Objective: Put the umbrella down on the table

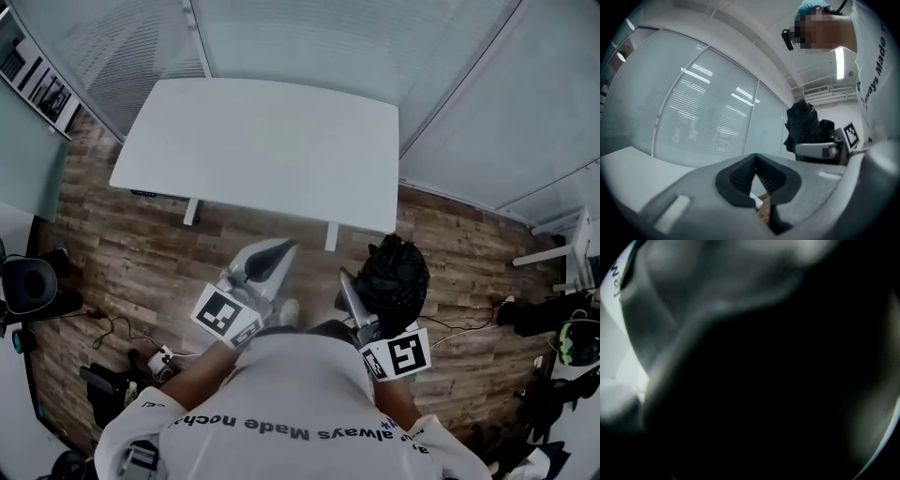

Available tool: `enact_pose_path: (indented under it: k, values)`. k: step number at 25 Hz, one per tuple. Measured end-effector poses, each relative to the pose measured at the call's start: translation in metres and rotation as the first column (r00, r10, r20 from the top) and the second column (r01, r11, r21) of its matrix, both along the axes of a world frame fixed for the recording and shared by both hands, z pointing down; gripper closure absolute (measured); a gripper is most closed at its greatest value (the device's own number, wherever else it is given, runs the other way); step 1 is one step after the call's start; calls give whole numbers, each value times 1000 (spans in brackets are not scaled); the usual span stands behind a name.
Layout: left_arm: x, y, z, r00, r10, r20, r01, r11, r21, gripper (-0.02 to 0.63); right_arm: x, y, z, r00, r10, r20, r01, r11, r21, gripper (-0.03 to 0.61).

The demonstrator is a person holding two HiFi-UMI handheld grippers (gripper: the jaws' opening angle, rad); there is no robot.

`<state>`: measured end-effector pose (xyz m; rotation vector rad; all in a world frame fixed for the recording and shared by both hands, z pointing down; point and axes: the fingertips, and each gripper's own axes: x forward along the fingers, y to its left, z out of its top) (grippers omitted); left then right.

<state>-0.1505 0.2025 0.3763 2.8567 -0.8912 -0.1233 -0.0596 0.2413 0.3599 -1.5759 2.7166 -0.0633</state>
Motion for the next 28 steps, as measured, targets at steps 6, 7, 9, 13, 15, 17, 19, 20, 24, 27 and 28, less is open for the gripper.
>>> enact_pose_path:
  k: [6, 7, 9, 13, 15, 17, 19, 20, 24, 27, 28]
  values:
    - [-7, -26, 4, 1000, 0, -6, 0, 1000, -7, 611, -6, -24, 4, 1000, 1, -15, -2, 1000, -7, 341]
    - [-7, -29, 5, 1000, 1, -7, -1, 1000, -8, 611, -6, -27, 5, 1000, 2, -15, -2, 1000, -7, 341]
    - [-6, -34, 4, 1000, 4, -9, -4, 1000, -2, 611, -5, -34, 6, 1000, 1, -15, -1, 1000, -6, 341]
    - [-6, -54, 2, 1000, -1, -10, 1, 1000, 8, 611, -4, -56, 8, 1000, -4, -17, 4, 1000, -5, 341]
    - [-5, -67, 5, 1000, -7, -7, 7, 1000, 11, 611, -3, -68, 8, 1000, -10, -16, 10, 1000, -3, 341]
    - [1, -82, 8, 1000, -10, -1, 10, 1000, 10, 611, 3, -83, 8, 1000, -17, -14, 17, 1000, -1, 341]
    - [11, -100, 7, 1000, -12, 1, 12, 1000, 10, 611, 12, -100, 7, 1000, -21, -12, 21, 1000, 0, 341]
    - [17, -110, 5, 1000, -13, 1, 13, 1000, 11, 611, 18, -110, 7, 1000, -22, -11, 22, 1000, 2, 341]
    - [41, -153, 2, 1000, -21, 0, 21, 1000, 18, 611, 44, -153, 8, 1000, -21, -3, 21, 1000, 3, 341]
    - [63, -183, -1, 1000, -27, 2, 27, 999, 21, 611, 70, -184, 5, 1000, -20, 2, 20, 1000, 5, 341]
    - [71, -193, -3, 1000, -29, 4, 29, 999, 23, 611, 79, -195, 4, 1000, -19, 2, 19, 1000, 8, 341]
